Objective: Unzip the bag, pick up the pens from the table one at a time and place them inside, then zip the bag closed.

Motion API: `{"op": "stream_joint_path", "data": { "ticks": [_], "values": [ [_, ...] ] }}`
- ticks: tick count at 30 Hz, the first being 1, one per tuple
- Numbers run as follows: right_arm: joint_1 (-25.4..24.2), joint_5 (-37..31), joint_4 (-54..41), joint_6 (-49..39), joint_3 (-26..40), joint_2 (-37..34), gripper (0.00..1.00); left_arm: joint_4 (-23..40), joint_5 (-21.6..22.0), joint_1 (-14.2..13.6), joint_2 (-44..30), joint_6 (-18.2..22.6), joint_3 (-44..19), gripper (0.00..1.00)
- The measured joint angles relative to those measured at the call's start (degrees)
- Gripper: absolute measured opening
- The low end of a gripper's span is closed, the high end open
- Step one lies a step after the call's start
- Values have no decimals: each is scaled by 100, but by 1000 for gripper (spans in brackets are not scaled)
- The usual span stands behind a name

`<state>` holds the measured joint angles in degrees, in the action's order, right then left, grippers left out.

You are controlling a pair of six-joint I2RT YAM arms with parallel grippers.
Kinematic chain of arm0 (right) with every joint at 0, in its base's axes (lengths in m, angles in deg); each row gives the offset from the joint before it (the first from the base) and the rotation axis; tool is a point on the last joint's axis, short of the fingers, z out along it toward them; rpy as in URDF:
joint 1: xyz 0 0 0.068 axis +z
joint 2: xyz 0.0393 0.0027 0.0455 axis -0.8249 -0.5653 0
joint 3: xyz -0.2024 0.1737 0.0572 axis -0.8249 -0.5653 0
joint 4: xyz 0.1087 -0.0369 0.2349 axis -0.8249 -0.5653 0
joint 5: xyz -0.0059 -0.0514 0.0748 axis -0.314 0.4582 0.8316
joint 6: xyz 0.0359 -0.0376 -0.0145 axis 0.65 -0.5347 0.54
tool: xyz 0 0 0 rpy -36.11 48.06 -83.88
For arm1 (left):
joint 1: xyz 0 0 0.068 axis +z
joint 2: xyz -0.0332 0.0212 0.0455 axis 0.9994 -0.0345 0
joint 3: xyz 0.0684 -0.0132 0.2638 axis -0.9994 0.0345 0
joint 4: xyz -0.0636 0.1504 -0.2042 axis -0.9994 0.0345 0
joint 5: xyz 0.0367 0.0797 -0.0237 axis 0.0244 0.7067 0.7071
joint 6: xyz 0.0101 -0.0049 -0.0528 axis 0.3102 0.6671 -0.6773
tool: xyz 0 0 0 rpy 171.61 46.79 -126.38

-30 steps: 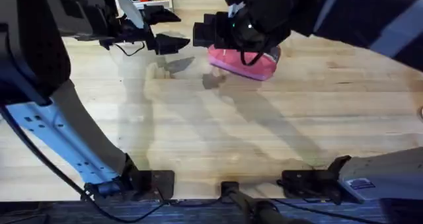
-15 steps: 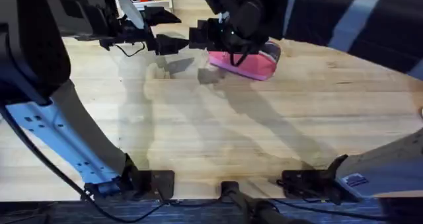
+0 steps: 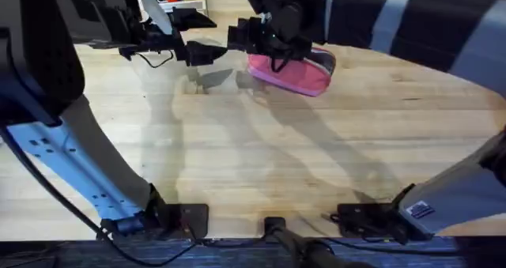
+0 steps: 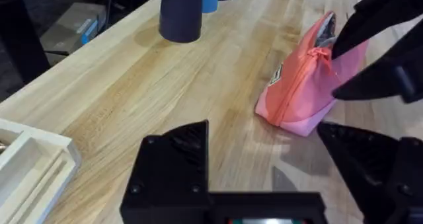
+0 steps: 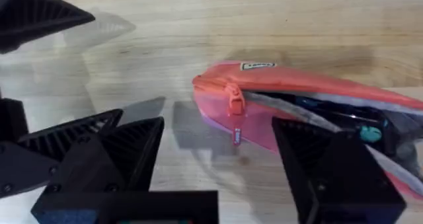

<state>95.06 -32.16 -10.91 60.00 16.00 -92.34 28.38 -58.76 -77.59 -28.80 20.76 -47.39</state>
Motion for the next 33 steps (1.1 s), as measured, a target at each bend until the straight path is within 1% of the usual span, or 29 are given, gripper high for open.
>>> {"op": "stream_joint_path", "data": {
  "ticks": [5,7,9,17,23,26,29,33],
  "values": [
    [-9,0,103,3,-1,-165,986,0,0,0,0,1,0,993],
    [-16,0,181,22,0,-202,944,0,0,0,0,0,0,993],
    [-21,-2,237,26,-2,-214,876,0,0,0,0,0,0,993],
    [-95,-4,304,87,-2,-214,531,0,0,0,0,2,0,993],
    [-230,-2,337,86,-2,-268,354,0,0,0,0,0,0,994],
    [-268,-4,341,92,-2,-366,212,0,0,0,0,1,-1,994],
    [-294,-4,341,101,-2,-419,109,0,0,0,0,2,0,993],
    [-295,-3,356,101,-2,-420,51,0,0,0,0,0,0,993]
  ]
}}
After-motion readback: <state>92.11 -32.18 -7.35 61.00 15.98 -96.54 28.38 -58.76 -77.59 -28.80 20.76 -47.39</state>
